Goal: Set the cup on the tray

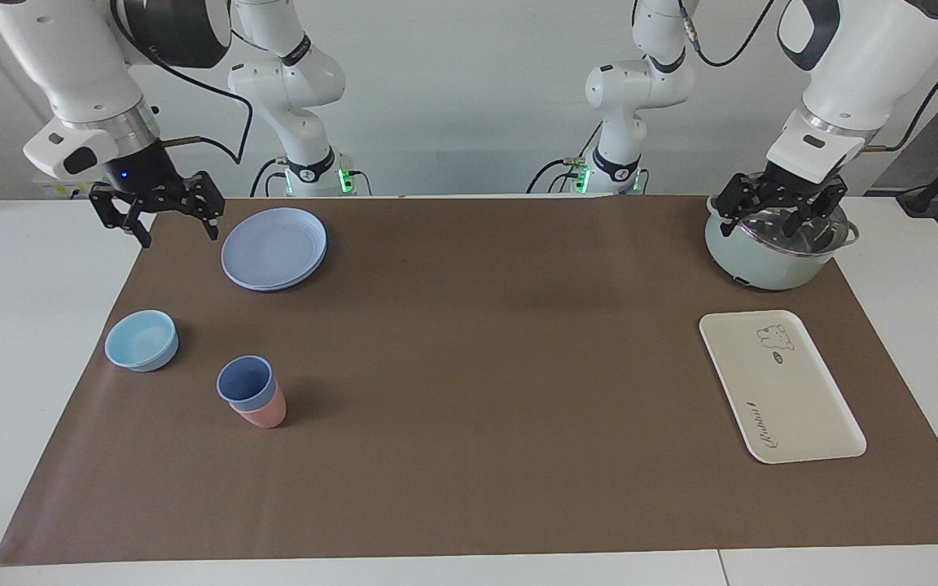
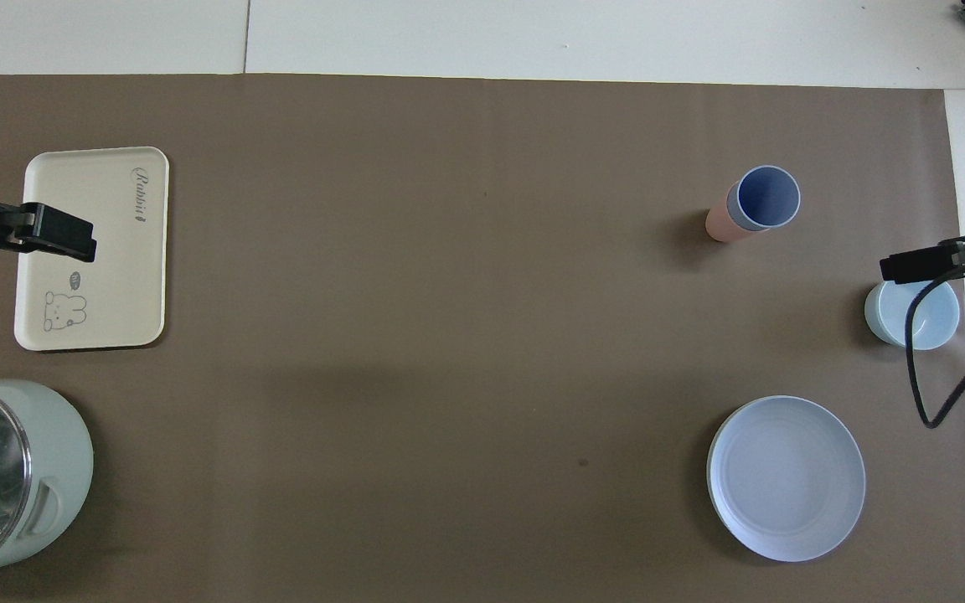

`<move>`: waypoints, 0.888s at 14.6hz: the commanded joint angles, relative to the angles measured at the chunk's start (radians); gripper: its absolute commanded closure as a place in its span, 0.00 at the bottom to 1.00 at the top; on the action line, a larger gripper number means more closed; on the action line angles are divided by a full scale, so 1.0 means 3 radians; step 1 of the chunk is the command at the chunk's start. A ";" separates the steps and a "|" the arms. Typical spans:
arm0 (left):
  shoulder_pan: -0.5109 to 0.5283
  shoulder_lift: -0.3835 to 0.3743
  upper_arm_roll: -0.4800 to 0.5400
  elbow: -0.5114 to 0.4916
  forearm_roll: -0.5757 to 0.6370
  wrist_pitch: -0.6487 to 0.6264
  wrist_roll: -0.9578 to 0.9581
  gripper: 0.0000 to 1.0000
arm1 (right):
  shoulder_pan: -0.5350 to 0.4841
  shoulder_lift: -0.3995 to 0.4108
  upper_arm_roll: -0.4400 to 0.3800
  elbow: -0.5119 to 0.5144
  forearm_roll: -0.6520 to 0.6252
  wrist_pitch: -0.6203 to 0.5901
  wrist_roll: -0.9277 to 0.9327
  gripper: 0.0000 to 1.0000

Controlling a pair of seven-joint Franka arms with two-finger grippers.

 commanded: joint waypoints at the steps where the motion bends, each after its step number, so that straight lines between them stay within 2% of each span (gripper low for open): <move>1: 0.0007 -0.0113 0.0002 -0.0132 0.0033 0.0022 0.0022 0.00 | -0.0342 -0.0131 -0.0017 -0.0502 0.0518 0.0565 -0.1108 0.00; 5: 0.0007 -0.0113 0.0002 -0.0137 0.0033 0.0027 0.0022 0.00 | -0.0649 0.0027 -0.0017 -0.0809 0.1254 0.0955 -0.2275 0.00; 9: 0.0007 -0.0113 0.0002 -0.0137 0.0033 0.0027 0.0028 0.00 | -0.1007 0.0564 -0.0022 -0.0876 0.2567 0.1114 -0.3941 0.00; 11: 0.0007 -0.0113 0.0002 -0.0137 0.0033 0.0022 0.0033 0.00 | -0.1003 0.0702 -0.0017 -0.0912 0.2946 0.1191 -0.4205 0.00; 13: 0.0007 -0.0113 0.0002 -0.0142 0.0033 0.0027 0.0028 0.00 | -0.0911 0.0845 -0.0017 -0.0917 0.3508 0.1308 -0.4572 0.00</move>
